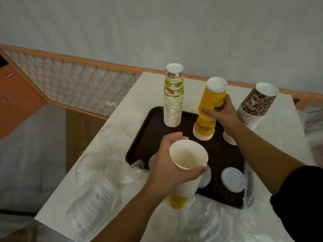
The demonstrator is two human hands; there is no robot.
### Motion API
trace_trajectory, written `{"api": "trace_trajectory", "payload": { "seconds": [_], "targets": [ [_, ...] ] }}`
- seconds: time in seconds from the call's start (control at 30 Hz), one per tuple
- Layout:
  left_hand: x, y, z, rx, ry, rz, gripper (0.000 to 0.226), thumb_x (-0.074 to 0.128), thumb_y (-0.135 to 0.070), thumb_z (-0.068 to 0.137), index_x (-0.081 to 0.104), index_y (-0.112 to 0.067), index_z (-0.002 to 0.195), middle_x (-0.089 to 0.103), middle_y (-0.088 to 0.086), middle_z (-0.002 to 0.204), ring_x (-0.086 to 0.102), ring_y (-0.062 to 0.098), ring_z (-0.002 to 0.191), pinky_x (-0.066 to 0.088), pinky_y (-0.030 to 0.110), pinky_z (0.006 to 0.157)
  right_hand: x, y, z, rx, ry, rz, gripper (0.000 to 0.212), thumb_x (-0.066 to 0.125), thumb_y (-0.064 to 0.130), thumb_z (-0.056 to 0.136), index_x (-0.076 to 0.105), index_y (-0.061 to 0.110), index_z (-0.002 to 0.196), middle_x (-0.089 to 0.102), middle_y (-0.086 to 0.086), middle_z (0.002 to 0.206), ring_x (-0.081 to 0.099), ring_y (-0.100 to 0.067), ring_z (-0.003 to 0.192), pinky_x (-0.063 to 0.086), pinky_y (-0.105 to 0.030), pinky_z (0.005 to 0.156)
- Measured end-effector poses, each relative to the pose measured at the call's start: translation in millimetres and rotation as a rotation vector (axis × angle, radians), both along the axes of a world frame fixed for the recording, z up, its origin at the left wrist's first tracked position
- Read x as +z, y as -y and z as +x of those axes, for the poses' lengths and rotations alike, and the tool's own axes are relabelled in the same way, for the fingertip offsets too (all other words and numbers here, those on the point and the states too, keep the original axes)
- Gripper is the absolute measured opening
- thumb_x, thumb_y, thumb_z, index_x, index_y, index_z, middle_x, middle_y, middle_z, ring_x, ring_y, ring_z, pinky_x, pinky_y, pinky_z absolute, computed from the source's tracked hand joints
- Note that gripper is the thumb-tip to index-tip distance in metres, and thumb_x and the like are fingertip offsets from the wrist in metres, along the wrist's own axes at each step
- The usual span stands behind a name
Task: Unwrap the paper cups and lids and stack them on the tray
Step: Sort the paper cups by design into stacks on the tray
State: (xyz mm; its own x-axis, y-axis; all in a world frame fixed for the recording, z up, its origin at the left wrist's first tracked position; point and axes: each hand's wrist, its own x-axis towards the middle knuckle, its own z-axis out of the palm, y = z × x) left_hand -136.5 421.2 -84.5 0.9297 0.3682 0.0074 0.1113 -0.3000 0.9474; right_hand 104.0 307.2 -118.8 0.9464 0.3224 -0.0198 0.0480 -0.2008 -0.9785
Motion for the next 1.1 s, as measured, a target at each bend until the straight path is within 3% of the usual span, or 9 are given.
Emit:
{"api": "trace_trajectory", "payload": {
  "seconds": [0.13,0.27,0.4,0.5,0.57,0.63,0.73,0.87,1.1],
  "targets": [
    [-1,1,1,-0.002,0.018,0.004,0.086,0.089,-0.041,0.045,0.041,-0.045,0.117,0.053,-0.026,0.116,0.051,-0.005,0.109,0.051,0.02,0.088,-10,-4,3,-0.059,0.142,-0.062,0.064,0.08,0.017,0.073,0.044,0.017,0.126,0.051,0.001,0.124,0.051,-0.021,0.112,0.053,-0.034,0.083],
    [0,3,0,-0.014,0.022,0.029,0.087,0.092,-0.035,0.048,0.04,-0.045,0.117,0.052,-0.027,0.116,0.049,-0.009,0.109,0.048,0.011,0.084,-18,-4,5,0.006,0.225,-0.307,0.063,0.073,0.023,0.081,0.042,0.029,0.136,0.048,-0.003,0.135,0.046,-0.025,0.122,0.043,-0.043,0.1],
    [1,2,-1,-0.018,0.021,0.029,0.088,0.092,-0.026,0.051,0.038,-0.042,0.119,0.05,-0.027,0.115,0.044,-0.015,0.108,0.044,0.003,0.079,0,-2,-4,0.064,0.29,-0.537,0.076,0.07,0.027,0.083,0.029,0.02,0.147,0.033,-0.01,0.148,0.034,-0.027,0.135,0.031,-0.037,0.109],
    [2,1,-1,-0.024,0.019,0.027,0.092,0.092,-0.025,0.05,0.038,-0.038,0.124,0.05,-0.026,0.117,0.045,-0.014,0.108,0.044,0.004,0.082,39,-5,-31,0.073,0.424,-0.434,0.072,0.072,0.033,0.081,0.037,0.018,0.142,0.038,-0.006,0.144,0.039,-0.019,0.132,0.033,-0.03,0.104],
    [1,1,0,-0.023,0.028,0.026,0.094,0.092,-0.026,0.049,0.038,-0.038,0.125,0.05,-0.027,0.117,0.046,-0.014,0.108,0.044,0.005,0.084,75,-6,-61,0.277,0.355,-0.428,0.062,0.067,0.042,0.082,0.044,0.022,0.136,0.052,0.002,0.131,0.051,-0.013,0.12,0.039,-0.026,0.095],
    [0,2,-1,-0.023,0.027,0.03,0.095,0.092,-0.029,0.049,0.038,-0.038,0.126,0.05,-0.029,0.116,0.047,-0.015,0.108,0.046,0.008,0.085,104,-2,-94,0.59,0.24,-0.615,0.066,0.061,0.053,0.08,0.041,0.026,0.137,0.053,0.013,0.123,0.053,-0.007,0.114,0.039,-0.021,0.091],
    [0,2,-2,-0.051,0.019,0.014,0.101,0.092,-0.027,0.05,0.034,-0.033,0.132,0.048,-0.03,0.117,0.046,-0.018,0.108,0.045,0.008,0.083,118,3,-133,0.862,0.397,-0.812,0.062,0.064,0.058,0.077,0.047,0.029,0.129,0.055,0.017,0.116,0.054,-0.005,0.105,0.047,-0.024,0.088],
    [4,5,-1,-0.08,-0.02,0.02,0.102,0.091,-0.026,0.054,0.029,-0.035,0.134,0.043,-0.032,0.112,0.046,-0.017,0.1,0.039,-0.001,0.072,109,0,-151,0.782,0.508,-0.882,0.057,0.064,0.059,0.076,0.052,0.03,0.123,0.057,0.009,0.112,0.051,-0.007,0.102,0.048,-0.029,0.088],
    [-4,1,0,-0.038,-0.033,-0.031,0.076,0.089,-0.032,0.057,0.045,-0.036,0.118,0.06,-0.023,0.103,0.056,-0.012,0.095,0.048,0.011,0.072,130,12,-145,0.614,0.534,-0.756,0.061,0.068,0.045,0.076,0.048,0.03,0.131,0.053,0.009,0.124,0.048,-0.009,0.112,0.041,-0.022,0.088]
  ]
}}
